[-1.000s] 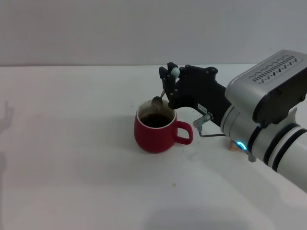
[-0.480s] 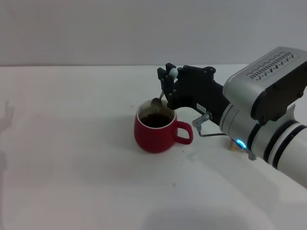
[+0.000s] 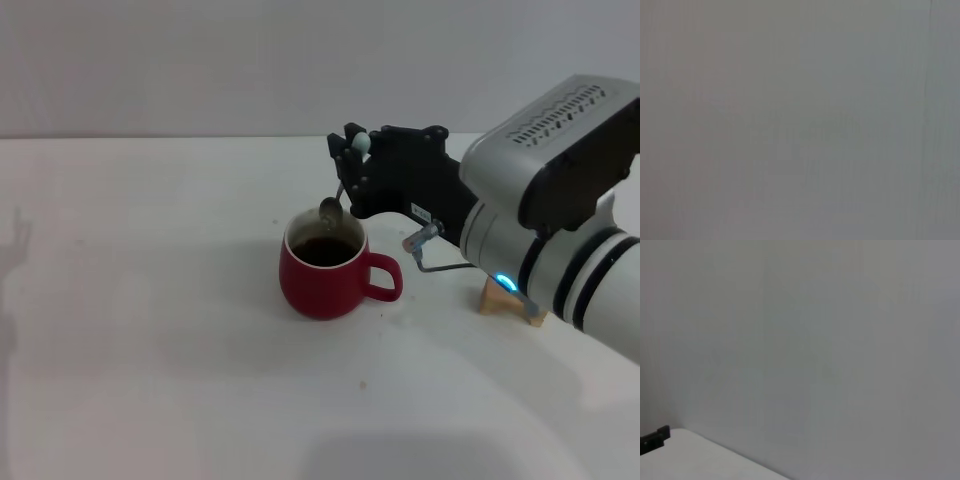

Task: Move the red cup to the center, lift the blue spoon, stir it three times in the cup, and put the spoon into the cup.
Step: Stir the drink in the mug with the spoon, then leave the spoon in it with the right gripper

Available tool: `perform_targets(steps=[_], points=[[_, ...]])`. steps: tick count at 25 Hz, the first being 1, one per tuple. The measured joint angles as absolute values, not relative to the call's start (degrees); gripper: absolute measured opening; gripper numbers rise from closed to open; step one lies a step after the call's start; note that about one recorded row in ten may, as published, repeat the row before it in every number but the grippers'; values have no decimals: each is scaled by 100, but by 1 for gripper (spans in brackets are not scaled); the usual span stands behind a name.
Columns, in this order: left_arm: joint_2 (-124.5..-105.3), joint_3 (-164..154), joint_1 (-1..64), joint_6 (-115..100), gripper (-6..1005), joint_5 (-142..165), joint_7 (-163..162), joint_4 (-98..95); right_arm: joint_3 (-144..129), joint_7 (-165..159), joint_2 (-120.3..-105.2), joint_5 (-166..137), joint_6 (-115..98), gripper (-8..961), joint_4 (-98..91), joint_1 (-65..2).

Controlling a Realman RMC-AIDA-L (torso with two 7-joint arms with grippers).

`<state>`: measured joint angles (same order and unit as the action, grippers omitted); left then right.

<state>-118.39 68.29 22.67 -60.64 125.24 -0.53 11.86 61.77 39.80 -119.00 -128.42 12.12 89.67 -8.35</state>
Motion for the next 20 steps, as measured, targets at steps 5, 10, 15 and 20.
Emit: perform_targets(steps=[5,10,15,20], points=[[-11839,6829,2268,-6064,861,12524,-51,1186,6319,3881,-11900,-12896,1633,133,9056,-965],[-11833,6829,2267,-6064,861,12525,-53,1186,6404,3414,-11898,-13422,1988,133,9141,-1098],[-11831,6829,2267,-6064,861,12525,-55,1186,6445,3022,-11900,-14017,2311,134,9410,-1119],[-11838,6829,2267,-6064,861,12524,-59,1186,6558,2654,-11901,-14514,2723,134,9652,-1174]])
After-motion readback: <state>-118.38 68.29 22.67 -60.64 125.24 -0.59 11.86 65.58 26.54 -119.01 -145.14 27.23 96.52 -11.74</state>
